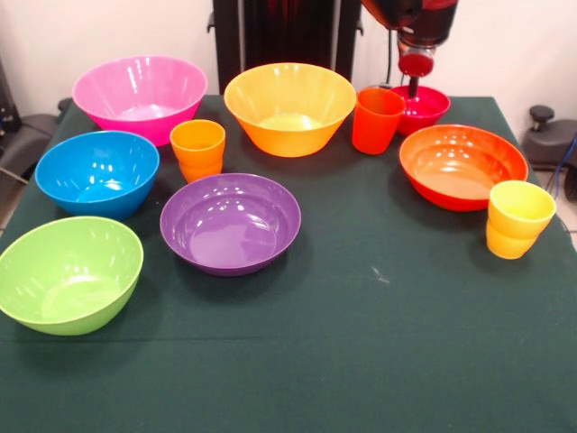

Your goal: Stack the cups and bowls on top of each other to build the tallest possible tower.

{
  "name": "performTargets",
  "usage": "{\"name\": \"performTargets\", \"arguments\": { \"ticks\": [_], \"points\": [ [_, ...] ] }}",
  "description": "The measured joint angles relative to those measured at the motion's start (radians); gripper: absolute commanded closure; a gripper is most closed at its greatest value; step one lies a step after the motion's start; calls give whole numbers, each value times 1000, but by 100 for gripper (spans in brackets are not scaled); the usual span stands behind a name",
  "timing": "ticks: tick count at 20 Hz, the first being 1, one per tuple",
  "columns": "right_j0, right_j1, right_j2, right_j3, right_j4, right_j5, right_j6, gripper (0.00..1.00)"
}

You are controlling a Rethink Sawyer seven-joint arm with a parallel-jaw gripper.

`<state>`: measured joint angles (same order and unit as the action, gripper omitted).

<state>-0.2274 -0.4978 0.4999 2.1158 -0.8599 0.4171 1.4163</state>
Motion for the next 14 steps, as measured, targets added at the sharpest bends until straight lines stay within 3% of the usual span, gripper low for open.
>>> {"name": "performTargets", "arguments": {
  "ticks": [14],
  "points": [
    [-2, -7, 1, 0, 7, -5, 0, 100]
  ]
}}
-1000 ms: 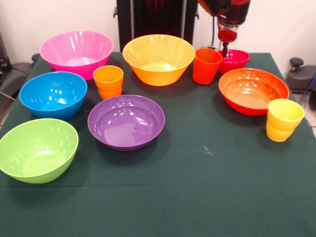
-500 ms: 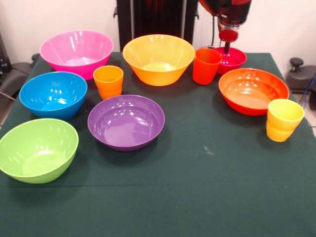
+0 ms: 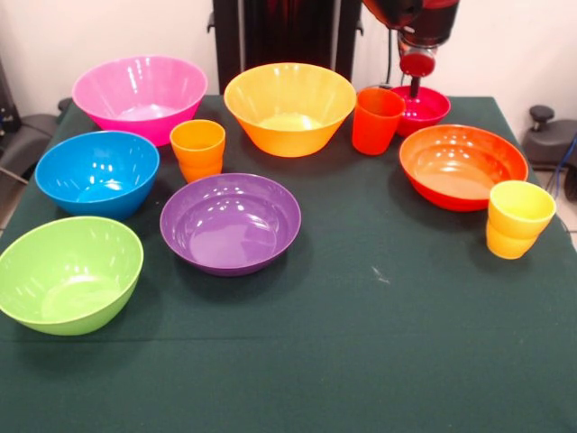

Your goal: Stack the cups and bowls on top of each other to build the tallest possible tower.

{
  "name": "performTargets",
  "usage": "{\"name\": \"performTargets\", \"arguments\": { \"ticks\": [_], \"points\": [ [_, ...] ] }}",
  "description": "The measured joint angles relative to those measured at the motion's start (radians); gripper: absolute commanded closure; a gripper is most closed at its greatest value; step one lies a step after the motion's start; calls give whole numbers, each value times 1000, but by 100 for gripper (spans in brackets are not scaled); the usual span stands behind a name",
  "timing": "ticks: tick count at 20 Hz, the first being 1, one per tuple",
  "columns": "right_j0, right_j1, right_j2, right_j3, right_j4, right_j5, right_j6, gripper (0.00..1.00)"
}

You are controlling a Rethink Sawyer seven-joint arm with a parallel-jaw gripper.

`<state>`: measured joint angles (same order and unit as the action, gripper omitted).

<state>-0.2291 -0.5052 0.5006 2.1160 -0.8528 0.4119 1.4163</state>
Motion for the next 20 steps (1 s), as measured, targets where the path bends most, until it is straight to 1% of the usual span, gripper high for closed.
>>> {"name": "performTargets", "arguments": {
  "ticks": [3, 8, 16, 20],
  "points": [
    [-9, -9, 8, 2, 6, 0, 0, 100],
    [-45, -64, 43, 31, 29, 0, 0, 100],
    [-101, -193, 123, 84, 74, 1, 0, 100],
    [-124, -264, 179, 116, 127, 1, 0, 100]
  ]
}}
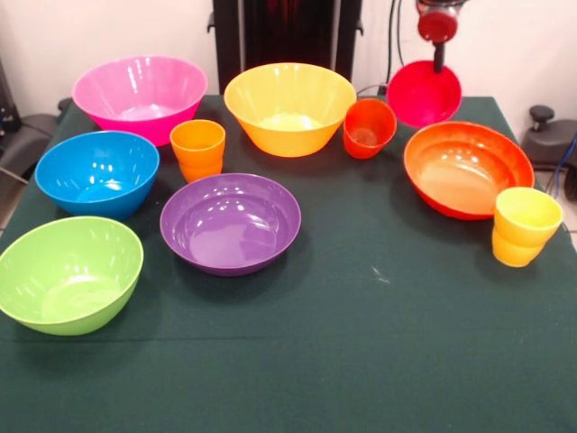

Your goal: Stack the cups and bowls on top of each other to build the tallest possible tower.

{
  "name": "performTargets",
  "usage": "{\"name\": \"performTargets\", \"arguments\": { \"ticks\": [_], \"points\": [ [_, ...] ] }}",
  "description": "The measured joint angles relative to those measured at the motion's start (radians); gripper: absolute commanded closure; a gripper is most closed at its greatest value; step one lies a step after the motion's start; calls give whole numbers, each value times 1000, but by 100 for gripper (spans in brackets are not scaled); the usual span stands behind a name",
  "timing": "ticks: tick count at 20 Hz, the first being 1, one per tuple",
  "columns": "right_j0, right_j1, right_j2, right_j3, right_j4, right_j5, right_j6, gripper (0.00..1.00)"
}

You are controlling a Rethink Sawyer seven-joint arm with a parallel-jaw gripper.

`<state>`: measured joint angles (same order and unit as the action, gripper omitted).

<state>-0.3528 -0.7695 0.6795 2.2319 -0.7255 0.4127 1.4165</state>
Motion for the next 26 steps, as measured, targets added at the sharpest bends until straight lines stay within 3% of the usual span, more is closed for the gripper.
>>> {"name": "performTargets", "arguments": {
  "ticks": [11, 26],
  "points": [
    [-22, -176, 129, 53, 114, 0, 0, 100],
    [-63, -259, 147, 101, 115, 0, 0, 100]
  ]
}}
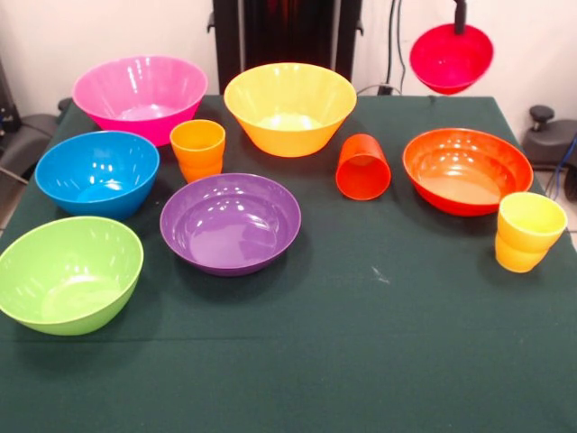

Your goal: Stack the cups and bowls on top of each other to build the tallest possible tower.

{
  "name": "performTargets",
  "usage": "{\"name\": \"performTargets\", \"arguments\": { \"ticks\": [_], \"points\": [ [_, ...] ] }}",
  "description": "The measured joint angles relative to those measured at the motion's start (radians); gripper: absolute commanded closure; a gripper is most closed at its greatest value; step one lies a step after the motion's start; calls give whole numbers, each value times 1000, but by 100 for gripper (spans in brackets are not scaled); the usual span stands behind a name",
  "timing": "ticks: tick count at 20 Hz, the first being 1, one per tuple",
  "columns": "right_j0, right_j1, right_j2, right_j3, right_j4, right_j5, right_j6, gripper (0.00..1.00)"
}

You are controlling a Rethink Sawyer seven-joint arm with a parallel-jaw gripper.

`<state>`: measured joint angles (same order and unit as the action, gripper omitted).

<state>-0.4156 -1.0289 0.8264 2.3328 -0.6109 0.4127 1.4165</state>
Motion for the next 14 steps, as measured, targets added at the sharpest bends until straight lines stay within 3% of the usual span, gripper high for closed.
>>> {"name": "performTargets", "arguments": {
  "ticks": [14],
  "points": [
    [-32, -83, 10, 1, -24, 0, 0, 100]
  ]
}}
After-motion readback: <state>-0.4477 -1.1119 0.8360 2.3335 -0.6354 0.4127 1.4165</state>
